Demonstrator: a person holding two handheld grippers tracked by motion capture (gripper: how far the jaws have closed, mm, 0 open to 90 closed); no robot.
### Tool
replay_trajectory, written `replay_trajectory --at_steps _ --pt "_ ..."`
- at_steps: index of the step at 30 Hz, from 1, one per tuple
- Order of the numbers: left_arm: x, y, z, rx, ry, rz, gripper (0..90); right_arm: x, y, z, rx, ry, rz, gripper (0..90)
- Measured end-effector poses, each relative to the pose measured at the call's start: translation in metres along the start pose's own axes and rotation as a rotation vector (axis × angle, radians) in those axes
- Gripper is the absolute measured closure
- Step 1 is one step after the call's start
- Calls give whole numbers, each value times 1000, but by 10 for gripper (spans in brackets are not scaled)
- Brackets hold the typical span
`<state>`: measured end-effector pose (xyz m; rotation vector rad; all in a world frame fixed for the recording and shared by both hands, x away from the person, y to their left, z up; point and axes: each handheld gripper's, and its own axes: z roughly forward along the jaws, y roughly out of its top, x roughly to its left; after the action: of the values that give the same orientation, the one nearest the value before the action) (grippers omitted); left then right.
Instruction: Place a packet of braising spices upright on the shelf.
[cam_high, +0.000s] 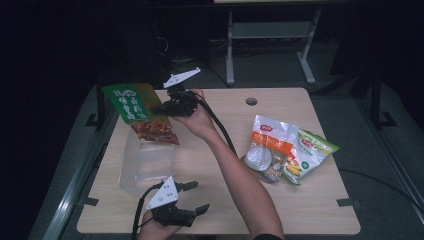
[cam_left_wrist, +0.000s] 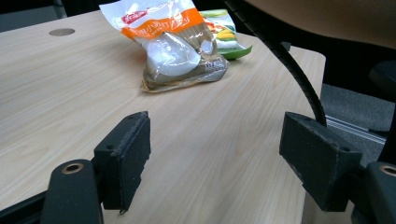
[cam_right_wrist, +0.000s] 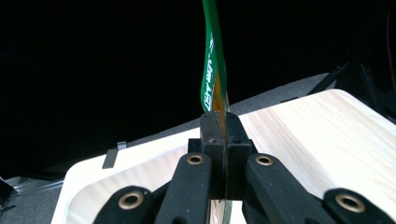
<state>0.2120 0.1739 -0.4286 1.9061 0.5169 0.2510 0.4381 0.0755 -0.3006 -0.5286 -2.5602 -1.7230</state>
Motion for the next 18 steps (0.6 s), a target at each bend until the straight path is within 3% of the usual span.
replay_trajectory --at_steps 6,18 --pt "-3 0 1 4 -4 2 245 -9 -8 21 8 15 26 898" --pt "-2 0 -1 2 -9 5 245 -25 -32 44 9 3 99 897"
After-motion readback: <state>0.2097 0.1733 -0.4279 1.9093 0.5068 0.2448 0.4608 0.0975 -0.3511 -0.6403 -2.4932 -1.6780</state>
